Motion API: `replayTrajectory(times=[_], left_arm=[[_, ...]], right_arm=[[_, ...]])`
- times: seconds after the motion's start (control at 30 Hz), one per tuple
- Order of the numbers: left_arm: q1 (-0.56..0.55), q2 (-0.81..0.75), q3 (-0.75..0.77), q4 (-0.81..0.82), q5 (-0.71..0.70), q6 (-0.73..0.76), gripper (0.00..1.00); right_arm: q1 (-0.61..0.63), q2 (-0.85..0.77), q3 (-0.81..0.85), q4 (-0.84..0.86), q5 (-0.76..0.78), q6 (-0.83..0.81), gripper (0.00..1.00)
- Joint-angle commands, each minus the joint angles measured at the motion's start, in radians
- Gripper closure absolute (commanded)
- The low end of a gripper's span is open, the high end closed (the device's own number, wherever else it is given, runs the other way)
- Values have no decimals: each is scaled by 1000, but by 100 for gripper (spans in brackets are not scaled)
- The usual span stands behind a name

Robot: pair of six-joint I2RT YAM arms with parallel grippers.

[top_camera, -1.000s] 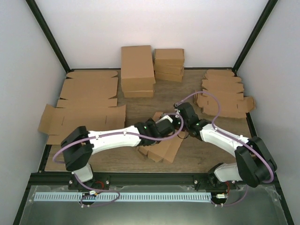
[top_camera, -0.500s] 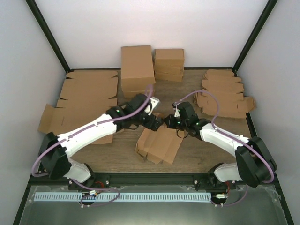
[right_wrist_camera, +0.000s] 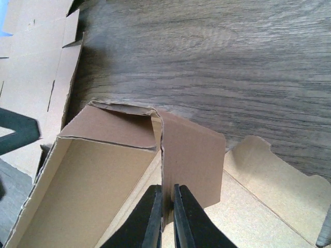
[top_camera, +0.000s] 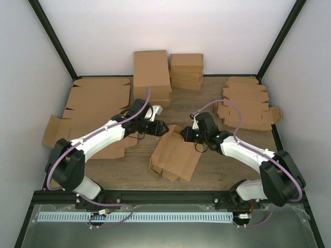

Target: Fold the paper box

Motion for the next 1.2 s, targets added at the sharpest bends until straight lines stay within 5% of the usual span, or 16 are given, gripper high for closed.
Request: replayTrajectory(times=[0.0,0.63,0.97,1.17], left_arm=[[-1,50,-7,93,89,-12,40],[-12,171,4,147,147,-16,57],[-38,184,7,113,119,4,57],[-43,183,11,103,103,5,57]], right_arm=[[1,-10,-8,24,-28,-10,91],[2,-31,-71,63,-45,0,88],[-19,-79,-118,24,33,-35,70],[-87,-144,-163,70,-60,-54,61]])
